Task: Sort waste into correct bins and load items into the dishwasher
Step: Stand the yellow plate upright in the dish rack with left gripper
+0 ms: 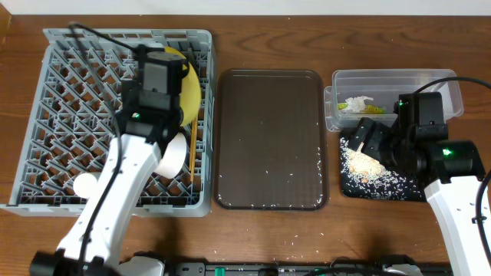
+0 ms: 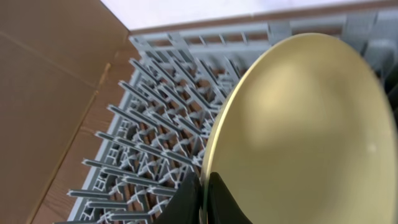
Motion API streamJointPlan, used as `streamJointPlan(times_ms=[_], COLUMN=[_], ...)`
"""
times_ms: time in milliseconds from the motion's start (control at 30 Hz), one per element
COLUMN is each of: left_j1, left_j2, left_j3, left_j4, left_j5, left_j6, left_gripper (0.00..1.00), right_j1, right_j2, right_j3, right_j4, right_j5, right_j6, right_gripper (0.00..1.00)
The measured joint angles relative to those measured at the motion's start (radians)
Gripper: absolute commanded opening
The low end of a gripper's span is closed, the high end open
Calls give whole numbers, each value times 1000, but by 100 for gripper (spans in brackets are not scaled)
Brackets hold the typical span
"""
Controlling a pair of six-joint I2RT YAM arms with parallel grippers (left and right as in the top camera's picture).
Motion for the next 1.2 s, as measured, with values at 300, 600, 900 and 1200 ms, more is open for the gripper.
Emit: streamJointPlan(times_ms=[300, 600, 900, 1200], left_j1=[-98, -176, -175, -24], left_j2=[73, -94, -254, 14], left_j3=[0, 0, 0, 0], left_j4=[0, -52, -210, -92], left_j5=[-31, 53, 226, 202], left_j6=[-2, -58, -177, -203], left_gripper=[52, 66, 41, 52], right_j1=[0, 0, 0, 0], right_j2=[0, 0, 0, 0], right_j3=[0, 0, 0, 0], right_j4=[0, 0, 0, 0], right_j5=[0, 0, 0, 0], right_j6=[0, 0, 0, 0], right_gripper=[99, 99, 99, 99])
